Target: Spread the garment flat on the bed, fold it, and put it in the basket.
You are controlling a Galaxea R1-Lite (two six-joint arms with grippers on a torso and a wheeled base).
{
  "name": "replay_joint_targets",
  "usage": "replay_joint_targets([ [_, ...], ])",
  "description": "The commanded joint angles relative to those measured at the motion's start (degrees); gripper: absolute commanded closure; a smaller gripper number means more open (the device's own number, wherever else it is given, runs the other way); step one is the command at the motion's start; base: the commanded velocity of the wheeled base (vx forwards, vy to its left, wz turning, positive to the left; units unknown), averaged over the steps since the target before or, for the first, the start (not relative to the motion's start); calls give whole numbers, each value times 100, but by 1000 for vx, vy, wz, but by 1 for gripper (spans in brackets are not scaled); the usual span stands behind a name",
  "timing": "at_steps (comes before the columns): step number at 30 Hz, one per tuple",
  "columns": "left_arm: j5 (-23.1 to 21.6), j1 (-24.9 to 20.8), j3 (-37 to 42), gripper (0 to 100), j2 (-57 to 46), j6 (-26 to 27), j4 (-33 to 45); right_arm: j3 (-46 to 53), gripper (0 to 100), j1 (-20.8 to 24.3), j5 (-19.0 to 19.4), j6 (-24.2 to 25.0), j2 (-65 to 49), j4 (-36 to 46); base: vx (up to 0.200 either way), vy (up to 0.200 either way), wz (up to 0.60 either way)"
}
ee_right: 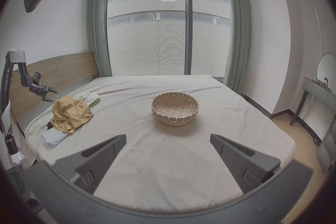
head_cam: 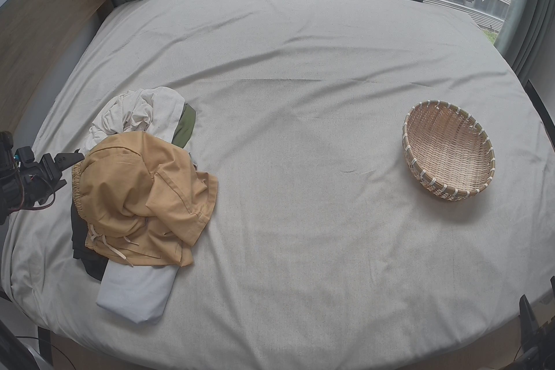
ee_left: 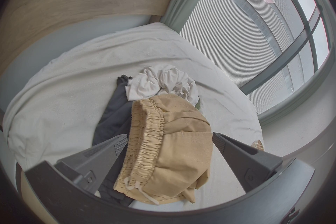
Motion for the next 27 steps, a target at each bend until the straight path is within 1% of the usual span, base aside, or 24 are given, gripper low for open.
replay_joint_targets([
  [1, 15, -217, -148, 0, 202, -14, 0, 101, 0, 0, -2, 10, -5, 4, 0, 0, 0],
  [3, 15, -296, -218, 0, 202, -111, 0, 101, 0, 0, -2, 10, -5, 4, 0, 0, 0],
  [4, 15, -367, -253, 0, 149, -331, 0, 101, 0, 0, -2, 10, -5, 4, 0, 0, 0],
  [9, -20, -481, -262, 0, -62, -708, -132, 101, 0, 0, -2, 10, -5, 4, 0, 0, 0],
  [11, -11, -499, -235, 0, -88, -770, -220, 101, 0, 0, -2, 10, -5, 4, 0, 0, 0],
  [15, 24, -437, -192, 0, -62, -726, -343, 101, 0, 0, -2, 10, -14, 4, 0, 0, 0],
  [17, 6, -209, -227, 0, -53, -682, -343, 101, 0, 0, -2, 10, -14, 4, 0, 0, 0],
  [19, 6, -138, -183, 0, -27, -664, -343, 101, 0, 0, -2, 19, -14, 4, 0, 0, 0],
  [22, 15, -121, -86, 0, 0, -656, -343, 101, 0, 0, -2, 19, -5, 4, 0, 0, 0],
  [24, 15, -68, -69, 0, 79, -559, -352, 101, 0, 0, -2, 19, -5, 4, 0, 0, 0],
  [27, 50, 82, -69, 0, 351, -84, -361, 101, 0, 0, -2, 19, -5, 4, 0, 0, 0],
])
